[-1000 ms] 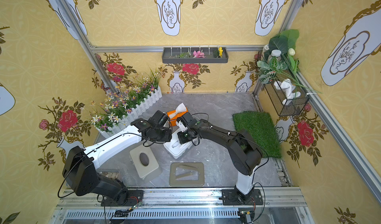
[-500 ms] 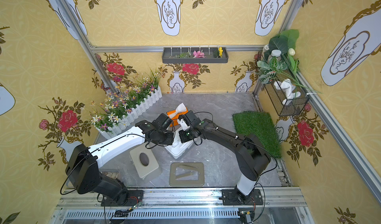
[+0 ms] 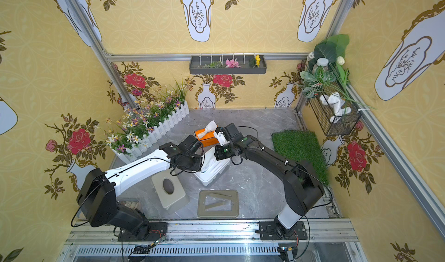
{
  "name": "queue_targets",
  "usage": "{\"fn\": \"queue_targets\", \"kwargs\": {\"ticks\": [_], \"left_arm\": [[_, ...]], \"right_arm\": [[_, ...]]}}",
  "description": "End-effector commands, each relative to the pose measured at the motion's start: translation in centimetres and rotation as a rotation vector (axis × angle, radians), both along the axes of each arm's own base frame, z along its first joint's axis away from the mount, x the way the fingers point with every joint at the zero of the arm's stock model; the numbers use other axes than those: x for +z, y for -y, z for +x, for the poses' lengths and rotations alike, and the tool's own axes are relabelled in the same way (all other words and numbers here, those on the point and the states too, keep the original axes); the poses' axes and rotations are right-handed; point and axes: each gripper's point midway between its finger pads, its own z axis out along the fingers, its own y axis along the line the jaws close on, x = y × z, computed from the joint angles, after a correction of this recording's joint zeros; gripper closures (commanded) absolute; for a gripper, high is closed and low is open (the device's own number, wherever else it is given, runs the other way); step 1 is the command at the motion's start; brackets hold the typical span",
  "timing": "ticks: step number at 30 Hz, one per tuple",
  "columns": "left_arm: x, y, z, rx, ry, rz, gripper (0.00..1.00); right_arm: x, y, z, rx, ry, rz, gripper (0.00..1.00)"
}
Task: Put the tissue paper into the tissue box
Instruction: Pull the paper towel from the tissue box, then move the tissue box to the center of the board.
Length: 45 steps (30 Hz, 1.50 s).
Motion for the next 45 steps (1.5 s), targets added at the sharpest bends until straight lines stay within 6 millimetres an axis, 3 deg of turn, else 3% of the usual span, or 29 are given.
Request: {"fn": "queue_targets", "kwargs": {"ticks": [1,13,21,25,27,28,31,35,40,45], "left_arm": [[-0.2,-0.4,0.2,0.012,0.017,0.016,0.38],[1.2,-2.1,1.5,0.076,0.09,0.047,0.37],[-0.7,-3.4,2.9,0.128,0.043,0.11,0.37],[-1.8,-2.4,4.0,0.109,0.032,0.109,0.37],[-2.2,-2.3,4.3,0.113,0.031,0.109,0.36],[-2.5,-2.1,4.5,0.112,0.027,0.105,0.37],[-3.3,-1.5,4.8,0.096,0.013,0.095,0.37],[-3.6,0.2,4.9,0.069,-0.001,0.056,0.4],[-3.8,4.3,4.4,-0.002,-0.013,0.015,0.52],[-4.9,9.6,4.1,-0.084,-0.041,-0.019,0.55]], "right_arm": [[1.5,0.2,0.6,-0.007,0.017,0.047,1.0],[3.8,0.5,0.4,0.002,0.033,0.081,1.0],[3.6,0.4,0.2,0.008,-0.006,0.104,1.0],[2.7,0.5,0.0,0.004,-0.044,0.087,0.87],[2.6,1.1,-0.1,-0.016,-0.04,0.073,0.73],[2.7,1.6,0.0,-0.035,-0.028,0.061,0.6],[3.9,3.8,0.5,-0.102,0.024,0.037,0.46],[6.3,8.4,1.2,-0.241,0.115,0.024,0.26],[7.3,14.2,0.9,-0.414,0.135,-0.012,0.22],[7.6,16.7,-0.7,-0.487,0.135,-0.005,0.21]]}}
